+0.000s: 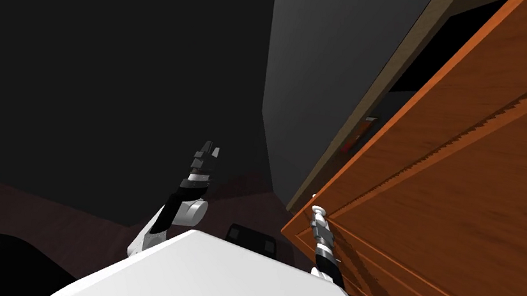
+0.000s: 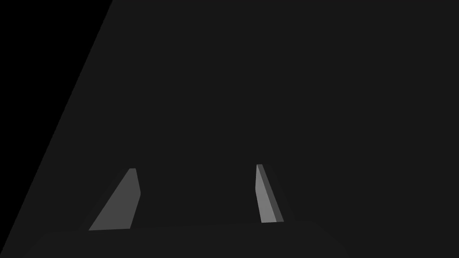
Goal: Pull the door open
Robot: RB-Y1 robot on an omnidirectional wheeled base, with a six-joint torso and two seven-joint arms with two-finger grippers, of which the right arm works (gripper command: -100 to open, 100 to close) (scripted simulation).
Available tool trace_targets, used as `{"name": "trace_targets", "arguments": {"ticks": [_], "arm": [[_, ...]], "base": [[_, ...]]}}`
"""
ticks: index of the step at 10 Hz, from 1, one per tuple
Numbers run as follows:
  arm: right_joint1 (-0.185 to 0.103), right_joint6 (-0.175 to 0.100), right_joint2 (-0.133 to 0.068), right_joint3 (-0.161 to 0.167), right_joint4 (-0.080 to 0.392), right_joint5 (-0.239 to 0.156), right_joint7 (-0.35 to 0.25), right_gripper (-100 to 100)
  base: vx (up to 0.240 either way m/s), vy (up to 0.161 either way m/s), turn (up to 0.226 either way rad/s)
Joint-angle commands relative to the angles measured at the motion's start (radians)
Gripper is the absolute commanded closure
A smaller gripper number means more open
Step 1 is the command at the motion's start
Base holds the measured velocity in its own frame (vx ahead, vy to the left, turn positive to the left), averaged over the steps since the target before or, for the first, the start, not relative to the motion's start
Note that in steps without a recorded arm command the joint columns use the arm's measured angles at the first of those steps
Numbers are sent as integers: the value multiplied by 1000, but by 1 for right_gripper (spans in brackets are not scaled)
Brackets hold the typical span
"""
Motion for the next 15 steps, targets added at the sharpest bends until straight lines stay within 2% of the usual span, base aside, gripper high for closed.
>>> {"name": "trace_targets", "arguments": {"ticks": [1, 2, 3, 10, 11, 12, 15], "arm": [[11, -4, -15, 18, -10, 7, -24, 100], [6, -2, -10, 10, -8, 4, -13, 100], [20, -14, -26, 33, -11, 16, -37, 100], [65, -67, -88, 108, -23, 54, -120, 100], [58, -60, -81, 103, -19, 52, -111, 100], [71, -80, -94, 121, -13, 63, -132, 100], [91, -119, -121, 146, -8, 78, -166, 100]], "base": [[-243, 2, 127], [-106, 11, 22], [-183, -26, 132], [-241, -21, 106], [-108, -15, 28], [-158, -37, 131], [-219, -26, 128]]}}
